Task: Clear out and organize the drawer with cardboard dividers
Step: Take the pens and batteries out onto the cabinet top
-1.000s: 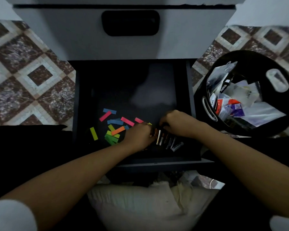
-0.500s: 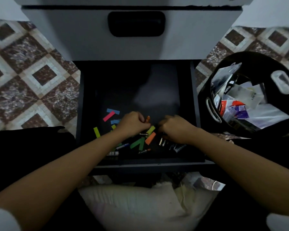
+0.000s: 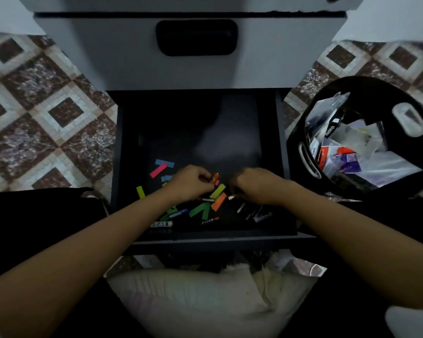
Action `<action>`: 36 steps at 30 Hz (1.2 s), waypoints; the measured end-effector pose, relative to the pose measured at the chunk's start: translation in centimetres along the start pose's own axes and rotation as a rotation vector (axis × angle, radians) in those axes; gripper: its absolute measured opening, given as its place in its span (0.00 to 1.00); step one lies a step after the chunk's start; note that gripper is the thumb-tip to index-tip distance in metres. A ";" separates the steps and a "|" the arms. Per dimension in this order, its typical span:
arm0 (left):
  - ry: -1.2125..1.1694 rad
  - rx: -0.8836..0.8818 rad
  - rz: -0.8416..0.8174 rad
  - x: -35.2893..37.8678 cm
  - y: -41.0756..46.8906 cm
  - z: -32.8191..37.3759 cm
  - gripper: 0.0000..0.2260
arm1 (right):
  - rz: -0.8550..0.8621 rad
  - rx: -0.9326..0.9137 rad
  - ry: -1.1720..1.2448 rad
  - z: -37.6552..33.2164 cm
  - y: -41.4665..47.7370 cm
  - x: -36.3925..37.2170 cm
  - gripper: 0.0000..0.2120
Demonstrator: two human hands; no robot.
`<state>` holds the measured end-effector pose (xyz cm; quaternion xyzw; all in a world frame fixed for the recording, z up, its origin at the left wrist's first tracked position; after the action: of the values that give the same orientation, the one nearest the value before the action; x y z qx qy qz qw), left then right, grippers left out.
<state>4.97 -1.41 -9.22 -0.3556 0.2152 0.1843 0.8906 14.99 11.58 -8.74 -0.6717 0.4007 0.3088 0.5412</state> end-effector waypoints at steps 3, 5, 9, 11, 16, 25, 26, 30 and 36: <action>0.010 -0.001 0.027 0.0 -0.9 0.1 0.05 | 0.079 0.095 0.241 0.9 -0.5 -2.6 0.07; 0.035 0.011 -0.014 0.6 -1.4 0.6 0.05 | 0.164 0.148 0.350 1.4 -1.2 -3.9 0.07; 0.116 0.112 -0.128 3.4 -0.9 3.1 0.08 | 0.254 0.226 0.448 2.0 -2.2 -5.1 0.09; 0.128 0.151 -0.150 5.4 -0.3 4.4 0.10 | 0.279 0.253 0.479 2.2 -2.4 -5.1 0.09; 0.282 0.214 -0.259 9.3 0.4 6.5 0.13 | 0.306 0.302 0.562 2.6 -2.3 -5.1 0.08; 0.569 0.302 -0.255 10.6 0.5 7.4 0.12 | 0.360 0.319 0.623 2.8 -2.2 -5.3 0.07; 0.583 0.302 -0.252 10.5 0.4 7.3 0.12 | 0.360 0.320 0.627 2.9 -2.1 -5.3 0.06; 0.473 0.270 -0.252 9.6 0.7 6.7 0.14 | 0.364 0.335 0.677 3.1 -2.1 -5.3 0.06; 0.079 0.182 -0.260 4.3 -0.6 4.4 0.08 | 0.267 0.298 0.710 3.1 -2.1 -5.6 0.11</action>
<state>10.00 2.02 -8.22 -0.3052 0.2181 0.0329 0.9264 14.10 15.91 -3.70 -0.5929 0.6868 0.0639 0.4156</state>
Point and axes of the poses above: each hand's wrist, its own y-axis towards the middle knuckle, its own x-axis out of the palm, z = x × y, the point moved 2 cm from there along y, towards the middle knuckle, and after that the axes turned 3 degrees about z, right-handed, at the moved point
